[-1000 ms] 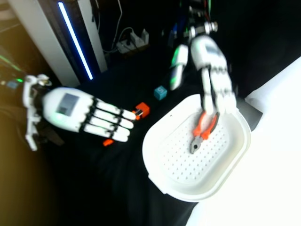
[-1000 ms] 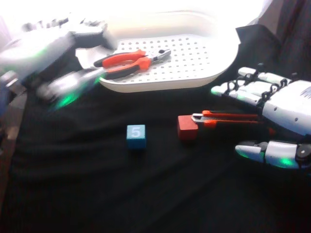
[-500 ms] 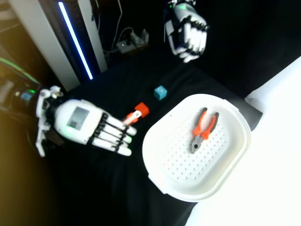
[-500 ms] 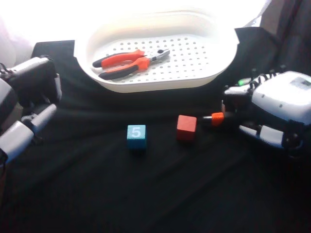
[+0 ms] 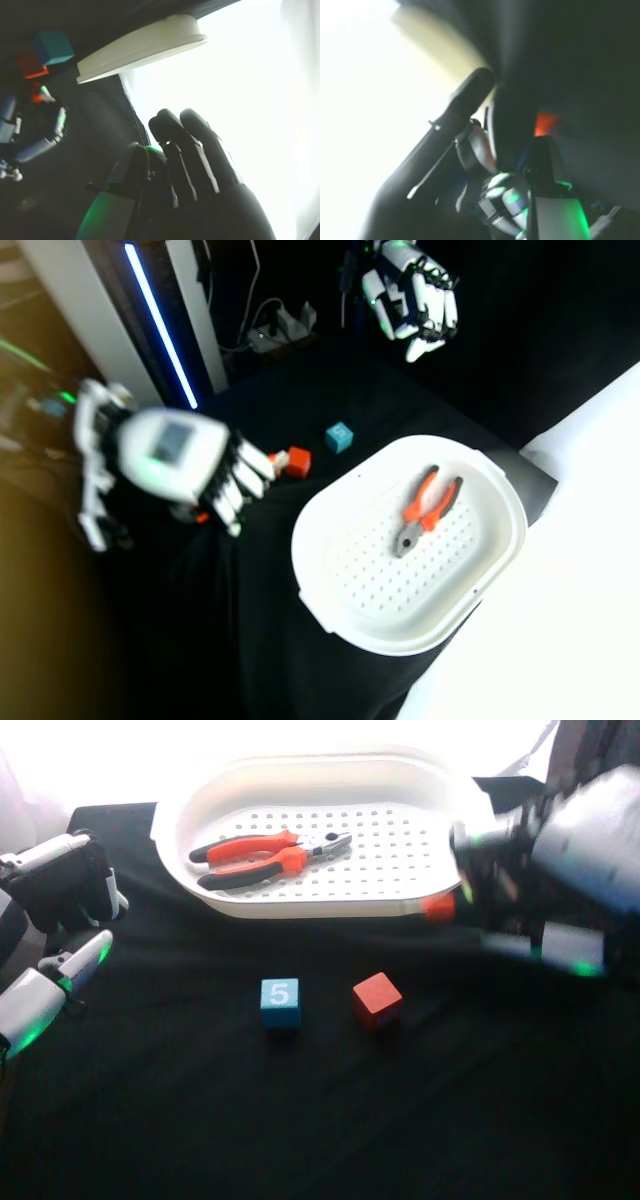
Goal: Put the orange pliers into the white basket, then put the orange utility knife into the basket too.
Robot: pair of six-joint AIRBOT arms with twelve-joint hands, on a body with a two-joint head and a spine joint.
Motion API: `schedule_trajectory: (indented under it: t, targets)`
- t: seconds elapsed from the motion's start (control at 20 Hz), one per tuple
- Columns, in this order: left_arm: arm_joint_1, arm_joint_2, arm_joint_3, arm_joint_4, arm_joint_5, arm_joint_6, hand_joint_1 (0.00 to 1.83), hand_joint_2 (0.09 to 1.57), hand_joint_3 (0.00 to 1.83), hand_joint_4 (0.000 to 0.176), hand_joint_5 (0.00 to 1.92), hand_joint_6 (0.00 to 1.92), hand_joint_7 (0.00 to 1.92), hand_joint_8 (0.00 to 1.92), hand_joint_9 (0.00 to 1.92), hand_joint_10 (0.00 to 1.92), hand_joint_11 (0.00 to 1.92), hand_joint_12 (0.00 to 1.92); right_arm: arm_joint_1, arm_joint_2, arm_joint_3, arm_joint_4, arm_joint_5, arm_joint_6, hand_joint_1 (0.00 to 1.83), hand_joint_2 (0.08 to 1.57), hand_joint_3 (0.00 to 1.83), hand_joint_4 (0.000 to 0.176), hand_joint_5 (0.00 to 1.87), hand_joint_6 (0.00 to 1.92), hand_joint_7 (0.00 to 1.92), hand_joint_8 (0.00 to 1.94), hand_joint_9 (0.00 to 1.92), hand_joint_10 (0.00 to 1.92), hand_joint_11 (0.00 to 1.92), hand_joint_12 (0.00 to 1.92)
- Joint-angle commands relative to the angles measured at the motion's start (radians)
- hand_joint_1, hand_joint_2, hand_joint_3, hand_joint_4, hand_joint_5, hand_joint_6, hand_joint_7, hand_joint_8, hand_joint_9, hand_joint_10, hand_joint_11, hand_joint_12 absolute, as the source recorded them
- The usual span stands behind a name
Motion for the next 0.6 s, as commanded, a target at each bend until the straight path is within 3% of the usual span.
schedule_trajectory:
  t: [0.0, 0.15, 0.2, 0.25, 0.45, 0.5, 0.55]
  targets:
    - [-0.002, -0.002, 0.0, 0.013, -0.125, -0.005, 0.9, 1.46, 0.0, 0.0, 0.42, 1.79, 0.73, 0.72, 0.71, 1.16, 0.51, 1.66, 0.024, -0.002, -0.001, -0.024, 0.121, -0.002, 1.23, 1.34, 0.0, 0.176, 0.89, 1.92, 1.17, 1.94, 1.34, 1.92, 1.35, 1.92]
    - [-0.002, -0.005, 0.0, 0.012, -0.124, -0.005, 0.87, 1.46, 0.0, 0.0, 0.42, 1.79, 0.74, 0.73, 0.73, 1.15, 0.48, 1.65, 0.093, -0.008, 0.033, -0.031, 0.093, -0.002, 1.31, 1.3, 0.0, 0.165, 0.88, 1.92, 1.21, 1.94, 1.42, 1.92, 1.46, 1.92]
    - [-0.002, -0.006, 0.0, 0.012, -0.126, -0.005, 0.89, 1.46, 0.0, 0.0, 0.41, 1.8, 0.75, 0.74, 0.75, 1.15, 0.49, 1.65, 0.116, -0.018, 0.046, -0.035, 0.066, -0.002, 1.42, 1.28, 0.0, 0.165, 0.87, 1.92, 1.23, 1.94, 1.44, 1.92, 1.49, 1.92]
    - [-0.002, -0.007, -0.001, 0.012, -0.128, -0.005, 0.89, 1.46, 0.0, 0.0, 0.41, 1.8, 0.76, 0.74, 0.75, 1.14, 0.48, 1.65, 0.164, -0.044, 0.076, -0.045, 0.013, -0.002, 1.49, 1.27, 0.0, 0.154, 0.84, 1.92, 1.23, 1.94, 1.45, 1.92, 1.51, 1.92]
    - [0.0, -0.018, 0.005, 0.012, -0.122, -0.012, 0.89, 1.46, 0.0, 0.0, 0.42, 1.78, 0.73, 0.76, 0.74, 1.15, 0.55, 1.63, 0.313, -0.201, 0.264, -0.05, -0.246, -0.002, 1.28, 1.26, 0.0, 0.149, 0.99, 1.92, 1.23, 1.94, 1.33, 1.92, 1.39, 1.92]
    - [0.0, -0.019, 0.007, 0.012, -0.119, -0.015, 0.9, 1.45, 0.0, 0.0, 0.42, 1.78, 0.73, 0.77, 0.74, 1.16, 0.54, 1.66, 0.329, -0.259, 0.322, -0.044, -0.308, -0.002, 1.29, 1.26, 0.0, 0.099, 0.97, 1.92, 1.19, 1.94, 1.32, 1.92, 1.41, 1.92]
    - [0.0, -0.021, 0.008, 0.012, -0.116, -0.016, 0.9, 1.46, 0.0, 0.0, 0.42, 1.79, 0.73, 0.78, 0.73, 1.17, 0.51, 1.69, 0.333, -0.302, 0.367, -0.042, -0.355, -0.002, 1.31, 1.25, 0.0, 0.088, 0.96, 1.92, 1.18, 1.94, 1.32, 1.92, 1.43, 1.92]
